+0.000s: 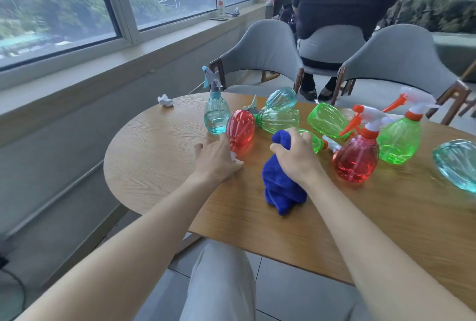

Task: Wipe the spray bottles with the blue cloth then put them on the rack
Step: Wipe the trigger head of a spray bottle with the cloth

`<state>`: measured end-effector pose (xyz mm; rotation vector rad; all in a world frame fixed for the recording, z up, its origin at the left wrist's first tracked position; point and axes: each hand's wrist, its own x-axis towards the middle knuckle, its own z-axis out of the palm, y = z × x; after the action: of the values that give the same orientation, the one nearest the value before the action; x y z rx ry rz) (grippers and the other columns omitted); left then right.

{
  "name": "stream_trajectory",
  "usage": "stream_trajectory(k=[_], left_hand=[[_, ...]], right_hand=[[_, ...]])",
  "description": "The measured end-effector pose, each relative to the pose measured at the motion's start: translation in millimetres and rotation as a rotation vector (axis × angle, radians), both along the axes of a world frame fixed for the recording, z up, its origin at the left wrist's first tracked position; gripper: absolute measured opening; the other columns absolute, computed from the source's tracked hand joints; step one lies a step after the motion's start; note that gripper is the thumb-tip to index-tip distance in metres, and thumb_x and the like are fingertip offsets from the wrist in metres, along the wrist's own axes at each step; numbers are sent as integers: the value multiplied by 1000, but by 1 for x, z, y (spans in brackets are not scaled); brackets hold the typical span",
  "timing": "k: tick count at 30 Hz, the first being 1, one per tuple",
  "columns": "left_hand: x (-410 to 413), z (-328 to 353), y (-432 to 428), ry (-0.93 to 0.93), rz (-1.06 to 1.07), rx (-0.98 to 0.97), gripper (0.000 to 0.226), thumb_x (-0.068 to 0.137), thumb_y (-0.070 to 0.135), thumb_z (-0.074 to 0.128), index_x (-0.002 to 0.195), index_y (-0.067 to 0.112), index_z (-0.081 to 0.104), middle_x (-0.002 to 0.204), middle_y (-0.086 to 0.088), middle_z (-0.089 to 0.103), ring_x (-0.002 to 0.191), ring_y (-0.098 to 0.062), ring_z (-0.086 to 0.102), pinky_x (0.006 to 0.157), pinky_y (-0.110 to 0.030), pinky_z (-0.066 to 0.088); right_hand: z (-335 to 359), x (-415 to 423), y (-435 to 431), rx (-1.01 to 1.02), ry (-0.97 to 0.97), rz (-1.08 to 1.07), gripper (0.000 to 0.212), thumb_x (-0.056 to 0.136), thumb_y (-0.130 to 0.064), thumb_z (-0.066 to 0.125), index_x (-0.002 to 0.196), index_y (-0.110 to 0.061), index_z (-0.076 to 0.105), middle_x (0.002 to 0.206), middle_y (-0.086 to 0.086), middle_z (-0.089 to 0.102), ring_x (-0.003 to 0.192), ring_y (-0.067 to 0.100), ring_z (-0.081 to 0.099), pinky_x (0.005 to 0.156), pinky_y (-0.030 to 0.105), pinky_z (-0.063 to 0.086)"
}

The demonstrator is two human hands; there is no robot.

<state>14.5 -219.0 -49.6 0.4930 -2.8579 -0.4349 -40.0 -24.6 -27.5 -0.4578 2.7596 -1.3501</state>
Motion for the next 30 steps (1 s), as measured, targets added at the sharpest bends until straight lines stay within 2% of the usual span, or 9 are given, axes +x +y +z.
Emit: stream_trajectory(k=[2,7,12,15,17,20,23,27,30], left_hand=[[2,0,6,84,-1,-7,37,88,41,67,109,16,52,93,-4,62,117,-33,51,102,-47,32],[4,10,11,253,-35,93,38,91,49,66,110,18,54,94,-3,69,112,-30,50,105,-47,31],[3,31,19,417,-73,317,28,103,41,64,118,17,58,100,2,64,117,-27,50,100,-52,44],[4,45,18,503,-86,402,22,106,35,62,118,16,61,89,13,54,114,-30,54,100,-54,48],[3,53,18,576,-63,450,14,106,36,63,108,23,61,88,15,58,108,-30,59,96,-51,51],[3,58,20,637,-90,487,15,102,43,68,100,28,64,82,11,73,88,-13,67,84,-37,54],[4,60,28,603,-173,474,24,100,49,70,101,25,73,79,10,73,78,-8,68,75,-27,53],[3,65,42,571,-253,339,38,102,57,62,105,23,78,98,10,70,97,-13,59,84,-37,52],[1,69,49,558,-258,443,47,110,51,50,102,13,77,96,1,71,92,-18,64,86,-46,54]], right_hand=[[-3,9,3,109,85,30,28,100,-33,66,120,-18,57,125,3,31,103,24,52,97,38,44],[-18,25,10,213,244,44,34,96,-36,69,126,-19,67,118,-1,29,111,22,45,103,37,44],[-28,33,21,360,292,-68,28,100,-43,60,120,-28,71,115,-2,34,108,22,37,98,40,43],[-27,29,21,219,240,-110,23,104,-31,58,121,-26,72,114,-1,42,108,23,42,94,35,42],[-23,27,21,63,206,-100,21,105,-23,59,121,-26,71,113,-3,54,107,24,55,89,32,43],[-16,28,19,-186,154,-126,3,102,-24,66,103,-27,67,93,-6,70,87,19,67,74,35,51],[-2,28,16,-359,147,-188,11,101,-27,70,95,-20,64,84,-2,69,75,17,65,64,23,49],[22,26,9,-640,79,-286,21,102,-30,67,89,-16,58,75,-4,62,67,14,68,60,30,52],[31,34,-3,-616,91,-249,25,107,-34,58,87,-20,55,75,-8,57,54,-6,54,51,11,39]])
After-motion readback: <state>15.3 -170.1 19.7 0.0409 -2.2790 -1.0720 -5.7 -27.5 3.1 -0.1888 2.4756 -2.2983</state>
